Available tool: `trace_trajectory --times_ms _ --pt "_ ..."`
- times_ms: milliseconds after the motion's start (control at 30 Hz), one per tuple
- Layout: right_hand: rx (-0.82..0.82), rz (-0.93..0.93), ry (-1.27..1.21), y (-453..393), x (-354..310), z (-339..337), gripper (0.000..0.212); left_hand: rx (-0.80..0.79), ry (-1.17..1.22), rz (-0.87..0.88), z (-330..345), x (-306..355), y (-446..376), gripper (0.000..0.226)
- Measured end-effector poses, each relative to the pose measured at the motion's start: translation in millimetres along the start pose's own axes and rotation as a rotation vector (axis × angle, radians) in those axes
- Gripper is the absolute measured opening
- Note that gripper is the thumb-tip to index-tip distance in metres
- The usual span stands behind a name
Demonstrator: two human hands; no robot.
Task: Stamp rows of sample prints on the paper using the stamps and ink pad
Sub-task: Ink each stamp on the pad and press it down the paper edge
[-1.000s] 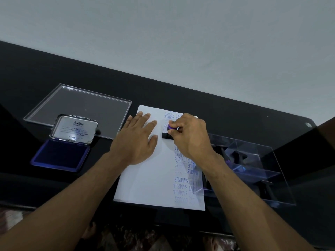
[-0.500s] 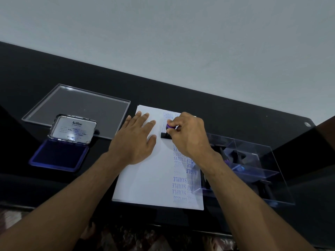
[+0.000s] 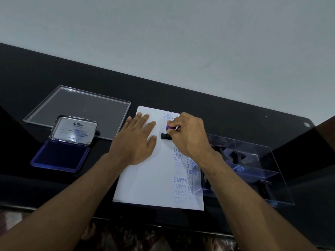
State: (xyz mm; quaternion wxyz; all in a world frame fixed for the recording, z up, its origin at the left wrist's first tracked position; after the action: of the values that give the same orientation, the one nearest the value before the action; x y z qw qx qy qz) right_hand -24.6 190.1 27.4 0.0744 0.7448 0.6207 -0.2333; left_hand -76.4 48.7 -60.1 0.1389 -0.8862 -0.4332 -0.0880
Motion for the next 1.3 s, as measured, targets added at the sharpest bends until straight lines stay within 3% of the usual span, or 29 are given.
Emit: trace_trajectory --times_ms 1067,1167,1300 --pt "0.035 0.016 -0.057 1 5 3 0.019 0.012 -0.012 -0.008 1 0 0 0.065" --pt "0.117 0.07 -0.174 3 14 -9 0.02 0.006 -0.005 -0.005 1 0 1 0.066" --pt "0.312 0.246 -0.585 12 43 -26 0.019 0.006 0.005 -0.004 1 -1 1 0.066"
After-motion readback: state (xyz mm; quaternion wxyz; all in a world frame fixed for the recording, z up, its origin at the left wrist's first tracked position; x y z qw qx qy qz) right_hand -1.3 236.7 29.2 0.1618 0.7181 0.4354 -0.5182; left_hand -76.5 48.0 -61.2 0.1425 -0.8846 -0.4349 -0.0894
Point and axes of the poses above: each hand's wrist, its own y-axis away from the middle knuckle, its own z-axis out of the palm, x = y × z, the point moved 7 cm from there along -y, towards the middle knuckle
